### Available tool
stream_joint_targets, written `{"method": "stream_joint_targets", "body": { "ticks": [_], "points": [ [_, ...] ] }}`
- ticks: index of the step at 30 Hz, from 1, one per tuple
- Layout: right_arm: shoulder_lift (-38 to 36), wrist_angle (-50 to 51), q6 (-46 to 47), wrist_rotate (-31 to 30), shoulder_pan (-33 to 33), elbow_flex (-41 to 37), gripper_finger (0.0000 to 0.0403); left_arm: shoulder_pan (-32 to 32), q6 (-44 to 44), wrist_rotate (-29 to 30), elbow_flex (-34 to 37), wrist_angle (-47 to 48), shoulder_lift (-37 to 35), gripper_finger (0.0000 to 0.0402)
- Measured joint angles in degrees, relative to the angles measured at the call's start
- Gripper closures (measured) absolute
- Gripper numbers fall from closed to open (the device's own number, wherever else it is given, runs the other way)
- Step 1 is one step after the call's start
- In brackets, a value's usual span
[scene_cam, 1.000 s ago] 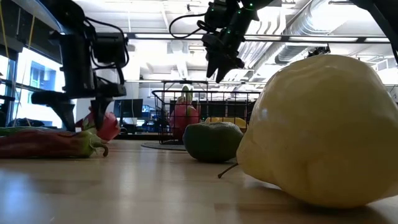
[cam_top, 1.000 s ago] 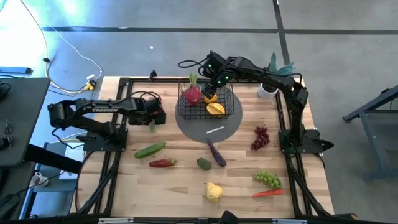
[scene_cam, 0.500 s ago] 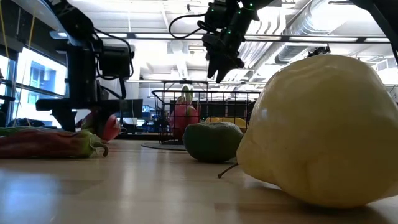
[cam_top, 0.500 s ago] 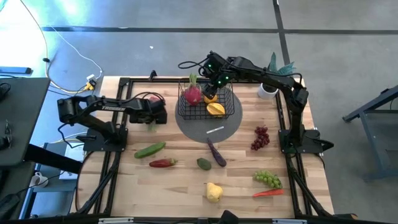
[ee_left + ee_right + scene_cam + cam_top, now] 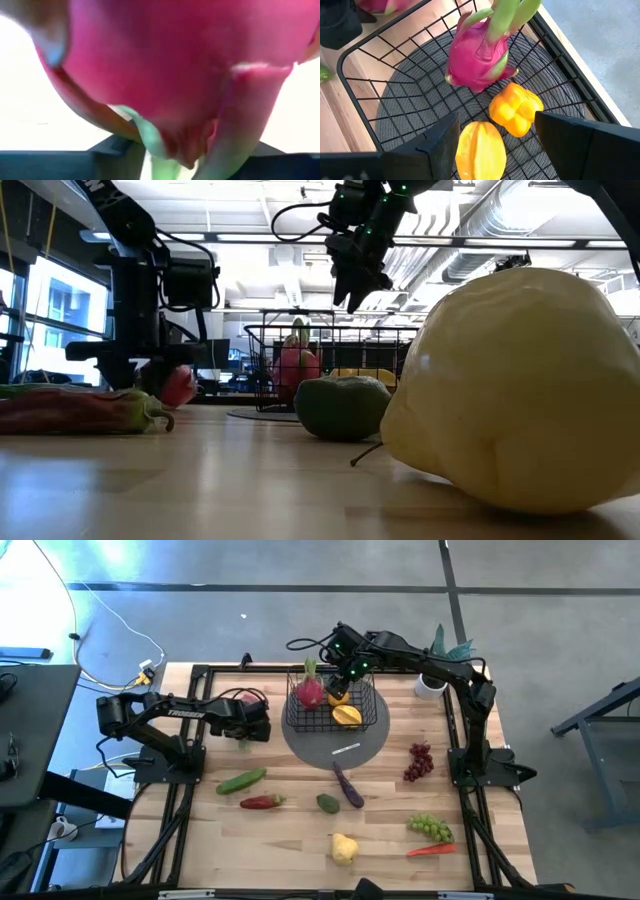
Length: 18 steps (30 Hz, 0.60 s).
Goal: Build produce basket
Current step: Put the pink dragon fruit into the black wire basket
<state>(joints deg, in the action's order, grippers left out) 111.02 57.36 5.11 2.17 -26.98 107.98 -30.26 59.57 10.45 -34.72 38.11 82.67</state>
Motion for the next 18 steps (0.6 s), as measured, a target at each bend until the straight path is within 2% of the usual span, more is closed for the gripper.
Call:
{"method": "stream_joint_targets", "body": {
  "ticks": [10,13,18],
  "points": [
    [0.0,0.0,3.16,-0.01,0.02,0.0,0.0163,-0.02,-6.87,-1.61,0.0,-0.44,0.04,0.0376],
    [0.0,0.0,4.03,-0.02,0.02,0.0,0.0163,-0.04,-8.8,-2.28,-0.03,-0.62,-0.21,0.0393],
    [0.0,0.02,5.7,-0.02,0.16,0.0,0.0163,-0.09,-12.34,-3.63,-1.57,0.47,-1.61,0.0396]
  ]
}}
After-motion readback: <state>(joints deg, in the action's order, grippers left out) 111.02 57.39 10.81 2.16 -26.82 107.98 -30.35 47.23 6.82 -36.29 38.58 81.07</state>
